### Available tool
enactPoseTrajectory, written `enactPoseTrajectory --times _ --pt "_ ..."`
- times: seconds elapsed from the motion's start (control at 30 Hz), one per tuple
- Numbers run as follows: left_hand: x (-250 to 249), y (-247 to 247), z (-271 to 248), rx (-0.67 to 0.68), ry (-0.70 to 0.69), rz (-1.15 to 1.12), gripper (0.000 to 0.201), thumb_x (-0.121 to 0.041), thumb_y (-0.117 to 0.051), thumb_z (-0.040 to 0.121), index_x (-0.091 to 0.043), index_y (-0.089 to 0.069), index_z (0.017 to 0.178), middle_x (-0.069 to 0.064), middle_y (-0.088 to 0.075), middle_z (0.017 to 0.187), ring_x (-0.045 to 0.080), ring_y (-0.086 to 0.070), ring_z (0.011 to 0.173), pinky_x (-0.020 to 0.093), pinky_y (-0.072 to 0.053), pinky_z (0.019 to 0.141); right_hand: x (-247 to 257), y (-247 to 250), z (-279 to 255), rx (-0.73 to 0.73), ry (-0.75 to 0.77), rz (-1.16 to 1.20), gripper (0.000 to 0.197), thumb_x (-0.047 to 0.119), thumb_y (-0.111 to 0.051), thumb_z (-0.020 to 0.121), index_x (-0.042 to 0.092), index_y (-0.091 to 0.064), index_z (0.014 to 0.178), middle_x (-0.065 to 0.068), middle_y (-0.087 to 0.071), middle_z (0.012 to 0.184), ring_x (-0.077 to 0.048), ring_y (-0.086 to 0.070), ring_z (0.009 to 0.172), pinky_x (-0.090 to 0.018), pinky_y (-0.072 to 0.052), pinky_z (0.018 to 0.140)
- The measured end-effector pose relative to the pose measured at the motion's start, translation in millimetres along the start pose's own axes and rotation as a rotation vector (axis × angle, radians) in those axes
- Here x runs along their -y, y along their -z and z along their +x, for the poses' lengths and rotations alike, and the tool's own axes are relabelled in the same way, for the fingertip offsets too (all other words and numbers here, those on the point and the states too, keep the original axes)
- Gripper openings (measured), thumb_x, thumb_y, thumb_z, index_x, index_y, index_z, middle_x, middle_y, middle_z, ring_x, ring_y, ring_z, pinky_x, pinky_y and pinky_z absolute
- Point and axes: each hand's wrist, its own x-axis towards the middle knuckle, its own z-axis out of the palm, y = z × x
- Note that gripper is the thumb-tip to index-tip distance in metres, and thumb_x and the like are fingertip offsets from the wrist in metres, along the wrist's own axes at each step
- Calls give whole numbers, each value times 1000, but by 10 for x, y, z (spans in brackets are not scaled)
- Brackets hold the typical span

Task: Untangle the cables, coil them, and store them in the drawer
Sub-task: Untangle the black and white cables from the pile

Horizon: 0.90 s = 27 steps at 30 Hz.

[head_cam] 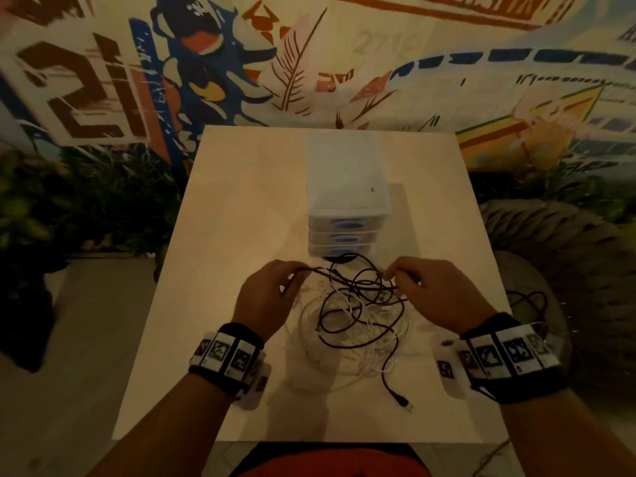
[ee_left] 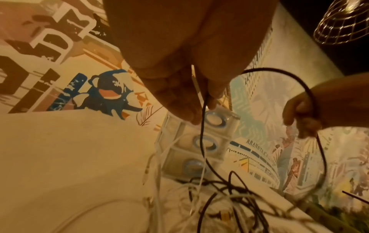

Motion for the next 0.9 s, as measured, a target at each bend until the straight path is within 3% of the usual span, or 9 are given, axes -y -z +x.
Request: enactPoseTrajectory --times 0.1,0.23,0.3,0.4,0.5,0.6,0.77,0.83,0.9 --pt "-161 49 87 -52 -36 67 19 -38 -58 100 -29 -74 104 -8 -68 95 10 -63 70 26 -52 61 264 -120 -20 54 35 74 42 60 -31 103 36 -64 94 5 -72 79 -4 -65 72 -36 -54 69" --pt "-290 14 137 -62 -39 126 12 -32 -64 97 -26 -74 103 -8 -67 92 11 -60 64 25 -45 58 774 -145 57 121 227 26 41 65 -39 99 35 -55 76 6 -53 60 -5 -52 59 -24 -36 55" --pt "-249 -22 127 -30 -14 120 10 -27 -64 97 -22 -72 101 -5 -63 88 13 -55 65 23 -36 58 906 -117 91 159 301 -8 41 63 -41 99 34 -60 77 10 -50 57 -3 -49 56 -20 -31 56" --pt "-148 -76 82 45 64 74 12 -29 -61 94 -22 -68 101 -10 -52 87 12 -50 67 15 -28 55 975 12 111 165 351 137 38 59 -46 99 32 -72 92 13 -60 67 -4 -54 62 -20 -37 61" --pt "-74 -219 30 147 95 64 40 -48 -45 90 -16 -67 102 -4 -55 91 17 -52 69 25 -37 58 964 139 136 89 451 191 23 41 -58 101 27 -76 103 25 -59 74 4 -54 65 -14 -38 62" --pt "-13 -396 -27 285 194 68 43 -52 -48 92 -14 -64 105 7 -62 99 30 -62 83 40 -50 72 955 225 136 -21 517 140 25 36 -55 104 25 -76 97 21 -54 66 3 -50 58 -20 -39 60" --pt "64 -498 5 309 234 73 25 -37 -51 103 -23 -69 115 1 -66 110 25 -64 101 26 -42 82 708 379 105 -211 368 50 35 42 -46 105 25 -73 90 4 -58 60 -8 -50 53 -30 -39 59" --pt "50 -427 44 244 205 10 23 -32 -56 102 -22 -74 113 2 -73 112 24 -66 98 26 -45 84 473 364 121 -236 212 -48 41 45 -42 104 22 -72 88 2 -59 63 -11 -53 58 -35 -43 58" --pt "-27 -300 86 191 190 -53 18 -30 -63 99 -23 -78 104 -3 -76 104 18 -67 85 23 -47 79 237 295 138 -140 10 -165 39 44 -39 103 23 -70 92 3 -57 63 -16 -57 62 -36 -46 59"
